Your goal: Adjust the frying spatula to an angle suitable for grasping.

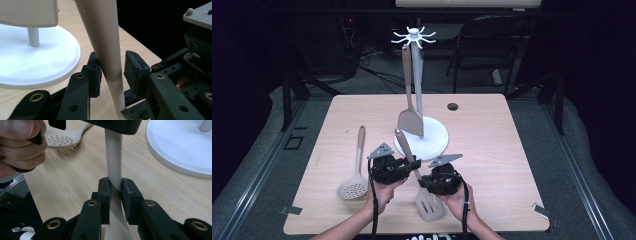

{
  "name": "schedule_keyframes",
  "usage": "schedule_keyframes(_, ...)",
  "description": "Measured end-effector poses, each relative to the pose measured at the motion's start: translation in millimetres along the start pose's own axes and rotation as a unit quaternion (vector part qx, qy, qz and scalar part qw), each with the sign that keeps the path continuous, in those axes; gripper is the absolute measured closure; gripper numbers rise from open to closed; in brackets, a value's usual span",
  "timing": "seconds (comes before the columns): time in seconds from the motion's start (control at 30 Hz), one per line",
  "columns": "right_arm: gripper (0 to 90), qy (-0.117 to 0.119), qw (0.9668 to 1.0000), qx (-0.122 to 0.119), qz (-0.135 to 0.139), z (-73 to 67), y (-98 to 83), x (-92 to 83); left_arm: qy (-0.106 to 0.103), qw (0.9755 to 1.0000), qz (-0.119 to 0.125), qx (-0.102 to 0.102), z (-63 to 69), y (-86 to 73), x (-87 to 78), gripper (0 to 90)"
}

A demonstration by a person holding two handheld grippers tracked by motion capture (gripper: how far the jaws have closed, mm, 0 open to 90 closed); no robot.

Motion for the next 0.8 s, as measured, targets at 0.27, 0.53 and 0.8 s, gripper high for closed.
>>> schedule_keyframes(0.27,78.2,0.005,0.9998,0.000,0.018,-0.1,6.1,-4.9,-0.008,0.9997,0.019,0.009,8.3,6.7,1.3,74.2)
schedule_keyframes(0.53,77.7,0.008,0.9993,-0.005,0.037,0.9,13.0,-12.0,-0.026,0.9988,0.038,0.018,19.4,16.5,2.3,75.6)
schedule_keyframes(0.8,77.5,0.006,0.9987,-0.015,0.047,4.5,16.6,-18.3,-0.035,0.9986,0.028,0.026,24.4,25.2,7.1,75.6)
Point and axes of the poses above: each handheld gripper's, and its own axes: x roughly forward along the jaws, y roughly out of its top, z roughly to its right, the point moved 6 cm from there along x, roughly forward along the jaws, and after that the axes turned 11 degrees about z, right-handed, at the moved point
